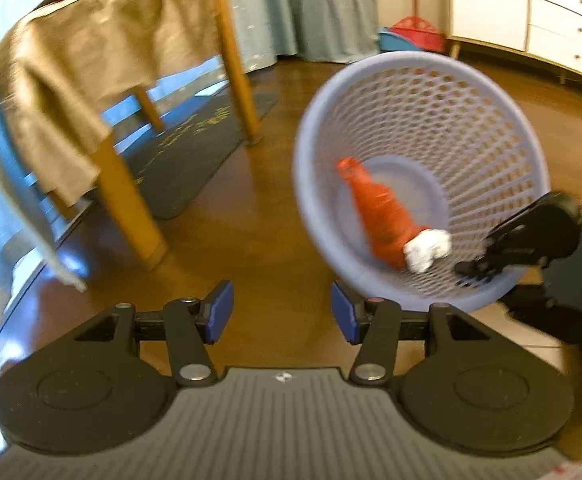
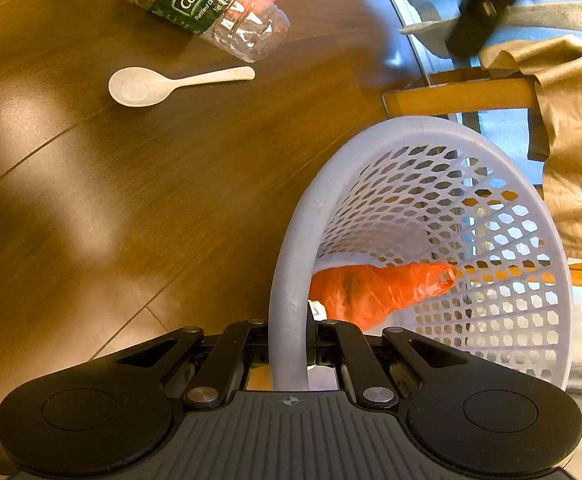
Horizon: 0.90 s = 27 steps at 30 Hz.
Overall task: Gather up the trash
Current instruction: 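Move the open left tool down to the red bottle cap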
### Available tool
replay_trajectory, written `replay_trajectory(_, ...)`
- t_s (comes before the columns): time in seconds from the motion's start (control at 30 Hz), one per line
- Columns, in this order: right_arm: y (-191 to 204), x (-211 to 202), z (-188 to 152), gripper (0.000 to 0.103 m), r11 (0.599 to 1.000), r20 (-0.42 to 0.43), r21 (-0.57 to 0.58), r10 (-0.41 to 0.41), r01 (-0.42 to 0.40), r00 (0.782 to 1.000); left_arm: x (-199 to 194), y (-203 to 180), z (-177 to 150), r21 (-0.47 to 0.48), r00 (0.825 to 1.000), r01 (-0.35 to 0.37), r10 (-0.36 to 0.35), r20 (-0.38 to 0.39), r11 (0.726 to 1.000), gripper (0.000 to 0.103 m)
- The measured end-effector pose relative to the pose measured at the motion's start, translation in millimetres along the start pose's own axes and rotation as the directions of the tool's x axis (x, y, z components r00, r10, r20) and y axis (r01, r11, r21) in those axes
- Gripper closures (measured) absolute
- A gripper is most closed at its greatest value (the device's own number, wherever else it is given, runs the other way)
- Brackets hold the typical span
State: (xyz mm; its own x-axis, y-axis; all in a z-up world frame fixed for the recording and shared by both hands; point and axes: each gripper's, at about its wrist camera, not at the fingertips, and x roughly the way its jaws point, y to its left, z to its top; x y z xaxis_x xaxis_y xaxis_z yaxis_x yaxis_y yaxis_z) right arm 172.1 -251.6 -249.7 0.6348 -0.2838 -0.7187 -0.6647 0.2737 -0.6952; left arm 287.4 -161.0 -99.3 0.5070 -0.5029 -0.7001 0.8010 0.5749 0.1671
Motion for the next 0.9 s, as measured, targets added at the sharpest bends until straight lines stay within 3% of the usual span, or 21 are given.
replay_trajectory(0.27,-1.3,-0.8,4.3,0.101,1.000,-0.001,0.005,0.005,-0.005,1.000,-17.2,47.6,-32.2,-0.061,0.995,-0.085,0.081,-0.063,0.994,0.054)
replay_trajectory(0.53,0.4,-0.8,6.0,0.101,1.000,-0.003,0.001,0.007,-0.007,1.000,-41.6,82.6,-91.3,-0.104,0.978,-0.133,0.114,-0.174,0.986,0.050)
replay_trajectory(0.7,1.2,-0.1,8.8,0.101,1.000,-0.001,-0.006,0.009,-0.009,1.000,-51.2,83.6,-122.9,-0.100,0.967,-0.118,0.091,-0.239,0.988,0.049)
replay_trajectory(0.9,1.9,-0.2,10.3,0.101,1.000,-0.001,-0.008,0.010,-0.010,1.000,-70.1,70.0,-142.7,-0.093,0.966,-0.069,0.044,-0.254,0.993,0.048)
